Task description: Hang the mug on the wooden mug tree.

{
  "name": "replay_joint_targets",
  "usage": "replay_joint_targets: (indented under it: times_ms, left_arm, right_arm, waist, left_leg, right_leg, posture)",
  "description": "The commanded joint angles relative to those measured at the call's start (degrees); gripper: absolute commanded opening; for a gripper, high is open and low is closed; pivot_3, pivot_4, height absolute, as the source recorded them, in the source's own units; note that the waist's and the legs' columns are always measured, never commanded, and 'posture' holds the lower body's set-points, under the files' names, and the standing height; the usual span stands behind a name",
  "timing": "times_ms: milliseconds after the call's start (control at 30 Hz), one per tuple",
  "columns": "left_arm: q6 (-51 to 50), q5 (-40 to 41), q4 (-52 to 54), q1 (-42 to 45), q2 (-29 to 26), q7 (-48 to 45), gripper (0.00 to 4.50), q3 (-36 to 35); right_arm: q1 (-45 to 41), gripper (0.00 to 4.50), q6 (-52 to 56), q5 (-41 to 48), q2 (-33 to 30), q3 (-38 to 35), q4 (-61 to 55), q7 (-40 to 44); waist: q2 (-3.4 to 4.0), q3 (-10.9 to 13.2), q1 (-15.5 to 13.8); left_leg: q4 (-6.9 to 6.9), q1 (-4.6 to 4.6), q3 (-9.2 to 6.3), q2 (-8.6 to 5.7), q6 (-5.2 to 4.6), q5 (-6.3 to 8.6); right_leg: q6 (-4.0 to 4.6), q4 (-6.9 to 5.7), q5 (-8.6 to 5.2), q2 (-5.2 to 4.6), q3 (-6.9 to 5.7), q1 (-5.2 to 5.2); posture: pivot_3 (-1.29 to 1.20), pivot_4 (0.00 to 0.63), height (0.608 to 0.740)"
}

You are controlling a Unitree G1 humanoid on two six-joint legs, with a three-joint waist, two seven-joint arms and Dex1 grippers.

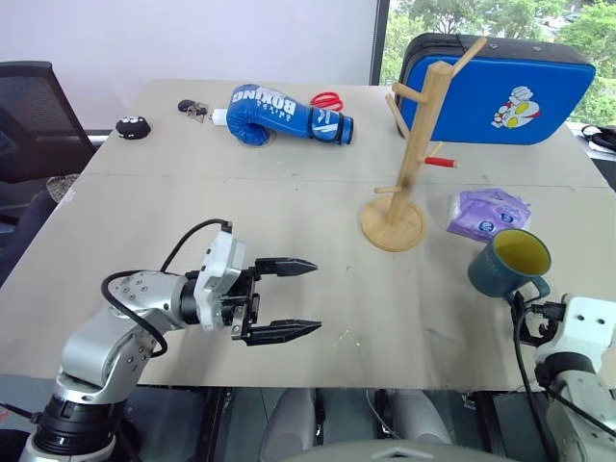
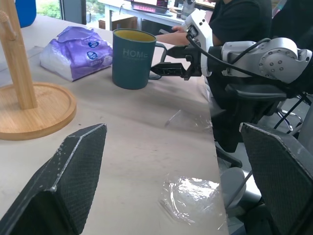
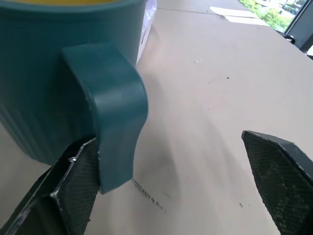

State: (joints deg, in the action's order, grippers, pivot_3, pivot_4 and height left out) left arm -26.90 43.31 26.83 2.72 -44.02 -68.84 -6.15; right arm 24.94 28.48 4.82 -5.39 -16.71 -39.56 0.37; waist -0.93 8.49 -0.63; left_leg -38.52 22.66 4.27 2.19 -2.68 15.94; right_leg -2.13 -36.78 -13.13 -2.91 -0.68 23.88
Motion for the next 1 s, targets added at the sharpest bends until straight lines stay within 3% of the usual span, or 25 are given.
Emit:
replay_joint_targets:
  times_ms: [33, 100, 233, 400, 600, 733, 867, 1000]
  left_arm:
    - [0.7, 1.4, 4.4, -1.3, -0.1, 1.1, 4.50, -1.7]
    - [0.5, 1.8, 5.7, -1.9, -0.1, 1.9, 4.50, -2.1]
    - [0.2, 2.7, 6.5, -2.3, -0.1, 3.4, 4.50, -2.9]
    - [-0.3, 4.5, 5.9, -2.4, 0.0, 4.2, 4.50, -3.7]
    - [1.0, 7.3, 3.5, -3.2, 3.6, 6.9, 4.50, -7.4]
    - [0.2, 10.1, 1.0, -4.1, 2.3, 3.6, 4.50, -11.1]
    - [-1.3, 13.1, -0.5, -4.9, 0.8, 2.2, 4.50, -14.3]
    - [-1.9, 14.0, -0.4, -6.4, 0.5, 2.8, 4.50, -16.7]
  right_arm:
    - [-1.0, 2.67, 2.0, -0.7, -0.5, -1.1, 0.1, -1.1]
    - [-1.4, 1.65, 2.7, -0.2, -0.5, -1.5, 0.7, -0.7]
    - [-2.0, 0.04, 2.6, 0.9, -1.3, -2.4, 1.5, 0.7]
    - [-3.8, 0.04, 0.3, 4.3, -5.2, -4.5, 2.5, 5.8]
    - [-10.2, 0.04, -2.6, 17.3, -17.6, -9.0, 0.5, 22.2]
    - [-19.2, 0.04, 3.4, 26.5, -28.6, -10.6, -0.9, 28.8]
    - [-27.0, 0.04, 9.7, 31.3, -37.3, -8.9, -0.3, 31.0]
    - [-40.6, 0.04, 18.0, 32.2, -44.2, -1.2, 4.0, 30.4]
  waist:
    - [0.00, 0.0, 0.0]
    - [0.00, 0.0, 0.0]
    - [-0.01, 0.0, 0.0]
    - [0.00, 0.0, -0.1]
    - [0.05, 0.0, 0.6]
    - [0.07, 0.1, 0.9]
    - [-0.08, 0.0, 1.2]
    - [-0.06, 0.1, 1.2]
  left_leg:
    - [0.00, 0.00, 0.01, 0.00, 0.00, 0.00]
    - [0.00, 0.01, 0.00, 0.00, 0.00, 0.00]
    - [0.00, 0.01, -0.01, -0.01, 0.00, 0.00]
    - [0.00, -0.04, -0.01, -0.02, -0.01, 0.00]
    - [-0.02, -0.09, 0.07, -0.04, -0.04, 0.01]
    - [0.00, -0.13, -0.04, 0.01, -0.04, 0.01]
    - [-0.01, -0.11, -0.04, 0.00, -0.04, 0.01]
    - [0.00, -0.03, 0.01, -0.02, -0.05, 0.01]
  right_leg:
    - [0.02, 0.00, 0.01, -0.01, 0.01, 0.00]
    - [0.03, 0.00, 0.01, -0.01, 0.00, 0.00]
    - [-0.01, 0.00, 0.00, -0.01, -0.01, 0.00]
    - [-0.05, 0.00, -0.03, 0.02, 0.01, -0.05]
    - [-0.04, 0.00, 0.00, 0.11, 0.12, -0.08]
    - [0.04, -0.03, 0.04, 0.22, 0.07, -0.11]
    - [0.09, 0.00, 0.06, 0.19, 0.06, -0.11]
    - [0.11, 0.02, 0.07, 0.13, 0.08, -0.05]
  posture:
    - [0.00, 0.150, 0.740]
    - [0.00, 0.150, 0.740]
    - [0.00, 0.150, 0.740]
    - [0.00, 0.150, 0.740]
    - [0.00, 0.150, 0.740]
    - [0.00, 0.150, 0.740]
    - [0.00, 0.150, 0.740]
    - [0.00, 0.150, 0.740]
